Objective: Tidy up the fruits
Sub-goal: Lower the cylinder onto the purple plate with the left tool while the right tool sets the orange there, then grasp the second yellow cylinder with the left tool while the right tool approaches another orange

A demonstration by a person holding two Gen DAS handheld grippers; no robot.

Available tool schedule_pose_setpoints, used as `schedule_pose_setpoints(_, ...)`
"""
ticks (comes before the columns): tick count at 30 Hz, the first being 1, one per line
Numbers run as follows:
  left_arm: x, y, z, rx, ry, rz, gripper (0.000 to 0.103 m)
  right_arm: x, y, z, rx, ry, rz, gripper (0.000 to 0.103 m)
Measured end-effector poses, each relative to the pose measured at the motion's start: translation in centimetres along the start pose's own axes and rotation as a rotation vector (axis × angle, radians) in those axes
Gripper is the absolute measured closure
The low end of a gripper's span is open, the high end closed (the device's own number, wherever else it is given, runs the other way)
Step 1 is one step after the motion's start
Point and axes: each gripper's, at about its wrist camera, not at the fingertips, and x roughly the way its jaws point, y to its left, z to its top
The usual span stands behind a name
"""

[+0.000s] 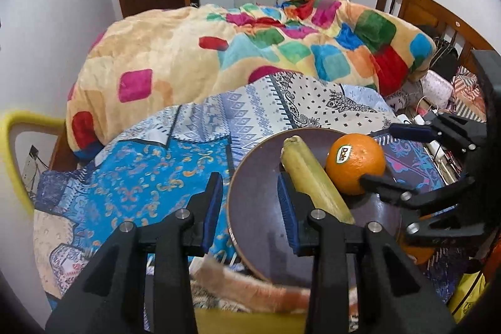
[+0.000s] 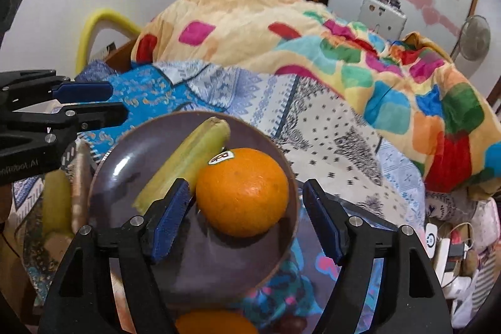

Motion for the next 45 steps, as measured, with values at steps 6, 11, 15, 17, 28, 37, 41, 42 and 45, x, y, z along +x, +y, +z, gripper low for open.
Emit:
schedule_pose_setpoints(6, -3.0, 0.0, -1.8, -0.004, -0.034, 0.026, 0.066, -4.0, 0.4, -1.2, 0.018, -0.089, -0.026, 0.03)
schedule_pose_setpoints(11, -5.3, -0.5, -4.0, -0.007, -0.059, 0.041, 0.052, -6.8, 1.2, -2.9, 0.027, -0.154, -0.032, 0.029)
schedule_pose_setpoints(15, -6.6, -1.1, -5.9, -0.003, -0.073, 0.054, 0.051, -7.9, 1.5, -4.4, 0.046, -0.176, -0.019, 0.027)
schedule_pose_setpoints(17, -6.9, -1.3, -7.0, -0.011, -0.069, 0.052, 0.051, -8.3, 1.7, -5.3, 0.05, -0.185, -0.028, 0.027)
schedule_pose_setpoints(28, -5.4, -2.2, -10.9, -0.039, -0.013, 0.047, 0.03, -8.3, 2.0, -10.0, 0.059, -0.165, -0.062, 0.025)
schedule_pose_setpoints(37, -2.8, -4.0, -11.8, -0.029, 0.003, 0.084, 0.007, -6.8, 1.7, -11.4, 0.075, -0.125, -0.047, 0.024)
schedule_pose_setpoints(41, -2.4, -4.6, -11.9, -0.006, -0.01, 0.13, 0.006, -6.2, 1.7, -11.5, 0.075, -0.116, -0.042, 0.024)
schedule_pose_setpoints(42, -2.2, -4.4, -11.8, -0.009, -0.011, 0.14, 0.006, -6.0, 1.7, -11.5, 0.076, -0.115, -0.038, 0.024)
schedule_pose_setpoints(45, -1.8, -3.9, -11.5, -0.038, -0.019, 0.173, 0.008, -5.7, 1.7, -11.5, 0.083, -0.114, -0.028, 0.024)
